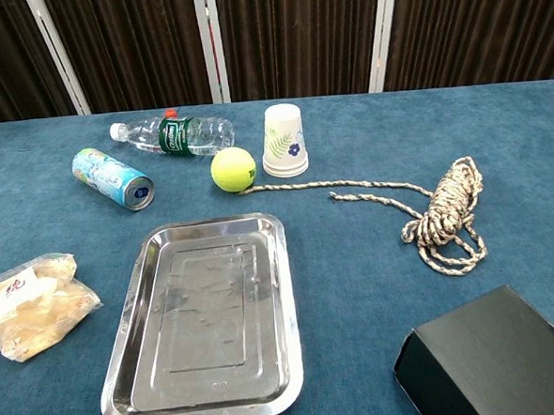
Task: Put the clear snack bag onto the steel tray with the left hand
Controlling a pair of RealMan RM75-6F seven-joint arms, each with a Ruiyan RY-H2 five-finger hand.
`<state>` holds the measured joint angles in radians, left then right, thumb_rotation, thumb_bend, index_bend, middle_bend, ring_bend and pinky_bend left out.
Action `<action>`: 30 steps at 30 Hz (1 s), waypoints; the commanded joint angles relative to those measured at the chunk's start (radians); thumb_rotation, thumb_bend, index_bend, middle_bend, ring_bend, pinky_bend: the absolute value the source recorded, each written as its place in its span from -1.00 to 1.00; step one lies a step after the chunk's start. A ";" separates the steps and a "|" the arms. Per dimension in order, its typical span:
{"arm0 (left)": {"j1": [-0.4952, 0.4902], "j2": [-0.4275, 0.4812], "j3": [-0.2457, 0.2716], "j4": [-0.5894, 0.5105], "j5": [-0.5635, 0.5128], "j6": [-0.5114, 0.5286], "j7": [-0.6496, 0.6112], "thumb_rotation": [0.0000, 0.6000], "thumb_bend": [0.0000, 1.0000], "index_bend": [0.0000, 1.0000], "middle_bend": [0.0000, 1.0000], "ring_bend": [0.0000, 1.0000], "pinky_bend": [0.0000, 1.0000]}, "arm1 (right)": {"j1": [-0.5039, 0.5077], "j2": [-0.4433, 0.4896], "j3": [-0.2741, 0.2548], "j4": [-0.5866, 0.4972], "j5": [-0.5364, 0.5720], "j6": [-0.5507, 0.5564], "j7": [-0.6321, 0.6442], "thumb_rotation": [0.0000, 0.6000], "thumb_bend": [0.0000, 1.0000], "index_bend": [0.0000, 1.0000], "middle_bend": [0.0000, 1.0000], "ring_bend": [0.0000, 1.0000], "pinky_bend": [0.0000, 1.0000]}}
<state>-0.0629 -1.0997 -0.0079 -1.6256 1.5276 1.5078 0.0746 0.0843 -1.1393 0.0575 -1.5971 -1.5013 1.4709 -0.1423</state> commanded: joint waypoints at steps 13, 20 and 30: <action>-0.036 0.001 0.003 0.002 -0.013 -0.080 0.032 1.00 -0.98 -1.00 -1.00 -1.00 -1.00 | 0.000 -0.002 0.000 -0.006 0.000 0.000 -0.008 1.00 -0.40 -1.00 -1.00 -1.00 -0.78; -0.131 0.009 0.002 -0.052 -0.090 -0.280 0.145 1.00 -0.97 -1.00 -1.00 -1.00 -0.94 | 0.001 -0.002 0.000 -0.007 -0.001 0.000 -0.007 1.00 -0.39 -1.00 -1.00 -1.00 -0.78; -0.265 -0.098 -0.027 -0.078 -0.243 -0.474 0.382 1.00 -0.92 -0.99 -1.00 -1.00 -0.86 | 0.000 0.001 0.002 -0.004 0.001 0.001 0.005 1.00 -0.39 -1.00 -1.00 -1.00 -0.78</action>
<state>-0.2940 -1.1635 -0.0236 -1.6975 1.3208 1.0679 0.4126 0.0840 -1.1386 0.0589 -1.6013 -1.5005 1.4724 -0.1374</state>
